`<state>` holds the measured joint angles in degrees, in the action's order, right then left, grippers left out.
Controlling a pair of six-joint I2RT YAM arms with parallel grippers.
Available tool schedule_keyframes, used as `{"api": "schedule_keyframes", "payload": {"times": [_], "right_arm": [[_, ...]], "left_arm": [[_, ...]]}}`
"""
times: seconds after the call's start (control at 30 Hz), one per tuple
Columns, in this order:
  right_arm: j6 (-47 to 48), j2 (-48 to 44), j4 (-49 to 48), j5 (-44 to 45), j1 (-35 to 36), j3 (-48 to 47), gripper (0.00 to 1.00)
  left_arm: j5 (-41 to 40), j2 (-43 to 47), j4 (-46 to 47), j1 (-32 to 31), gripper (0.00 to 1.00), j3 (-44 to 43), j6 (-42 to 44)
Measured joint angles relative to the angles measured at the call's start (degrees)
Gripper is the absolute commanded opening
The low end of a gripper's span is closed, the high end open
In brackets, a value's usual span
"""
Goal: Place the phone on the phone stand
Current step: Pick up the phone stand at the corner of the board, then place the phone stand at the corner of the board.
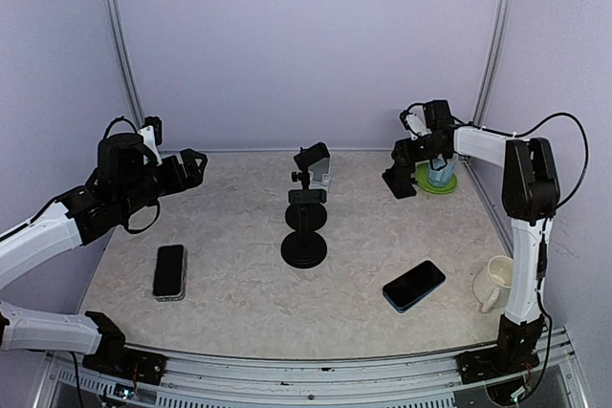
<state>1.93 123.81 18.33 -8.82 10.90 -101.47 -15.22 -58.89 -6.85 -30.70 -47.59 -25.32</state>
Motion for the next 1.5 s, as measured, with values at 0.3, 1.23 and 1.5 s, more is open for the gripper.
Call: {"api": "schedule_keyframes", "payload": {"times": [0.3, 1.23, 1.5], "right_arm": [[-5.62, 0.00, -0.55, 5.46, 1.25, -1.88, 0.56], [-11.93, 4.46, 1.60, 13.49, 2.99, -7.39, 0.68], [-12.00, 4.76, 1.66, 14.08, 2.99, -7.39, 0.80]], "left_arm": [[-0.02, 0.00, 0.00, 0.00, 0.99, 0.00, 0.02], [-0.17, 0.07, 0.07, 0.13, 0.99, 1.27, 0.04], [-0.20, 0.22, 0.09, 0.15, 0.99, 1.53, 0.04]]}}
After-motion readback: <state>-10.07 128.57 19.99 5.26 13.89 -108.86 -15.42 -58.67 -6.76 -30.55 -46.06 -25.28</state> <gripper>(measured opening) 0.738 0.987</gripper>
